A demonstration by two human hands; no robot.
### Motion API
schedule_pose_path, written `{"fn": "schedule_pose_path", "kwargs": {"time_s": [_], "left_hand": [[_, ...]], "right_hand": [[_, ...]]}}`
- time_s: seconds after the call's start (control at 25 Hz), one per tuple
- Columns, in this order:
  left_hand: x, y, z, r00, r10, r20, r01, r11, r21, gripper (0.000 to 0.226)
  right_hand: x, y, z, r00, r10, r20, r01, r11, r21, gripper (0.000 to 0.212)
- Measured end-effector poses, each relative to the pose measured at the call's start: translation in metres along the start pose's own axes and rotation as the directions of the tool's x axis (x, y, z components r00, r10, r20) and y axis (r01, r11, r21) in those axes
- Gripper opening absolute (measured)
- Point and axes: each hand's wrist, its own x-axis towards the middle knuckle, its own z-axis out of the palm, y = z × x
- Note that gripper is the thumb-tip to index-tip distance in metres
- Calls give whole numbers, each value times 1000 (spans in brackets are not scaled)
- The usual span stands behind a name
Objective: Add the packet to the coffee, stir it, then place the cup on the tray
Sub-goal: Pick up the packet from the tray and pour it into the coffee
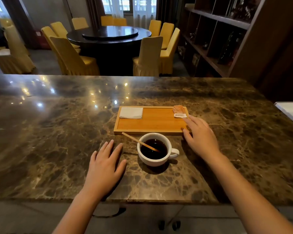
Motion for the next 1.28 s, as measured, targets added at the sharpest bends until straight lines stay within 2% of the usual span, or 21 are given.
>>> {"fn": "schedule_pose_path", "kwargs": {"time_s": [0.16, 0.24, 0.4, 0.52, 0.6, 0.72, 0.88, 0.96, 1.28], "left_hand": [[-3, -1, 7, 999, -39, -6, 39, 999, 21, 67], [-2, -1, 6, 999, -46, -11, 47, 999, 28, 66], [-2, 0, 6, 999, -53, 0, 53, 998, 34, 66], [-2, -1, 7, 998, -59, -12, 60, 998, 18, 65], [-2, -1, 7, 998, -57, -16, 57, 998, 11, 64], [-2, 0, 6, 998, -59, -15, 59, 998, 5, 64], [-2, 1, 5, 998, -60, -21, 60, 998, -9, 64], [-2, 1, 5, 998, -59, -19, 59, 998, -9, 64], [-2, 0, 5, 998, -59, -24, 58, 998, -17, 64]], "right_hand": [[37, 4, 14, 992, 14, 127, -6, 998, -63, 43], [47, 4, 23, 991, 2, 135, 8, 997, -73, 41], [59, 2, 29, 997, -8, 82, 14, 997, -79, 32], [67, 3, 34, 1000, 2, -28, -4, 997, -81, 27], [75, 4, 37, 994, 68, -81, -73, 995, -68, 24], [85, 9, 38, 965, 244, -98, -242, 970, 33, 26], [91, 22, 40, 904, 426, 15, -423, 893, 154, 55], [91, 25, 41, 902, 429, 55, -433, 890, 142, 58], [91, 22, 44, 914, 405, 12, -396, 887, 237, 47]]}}
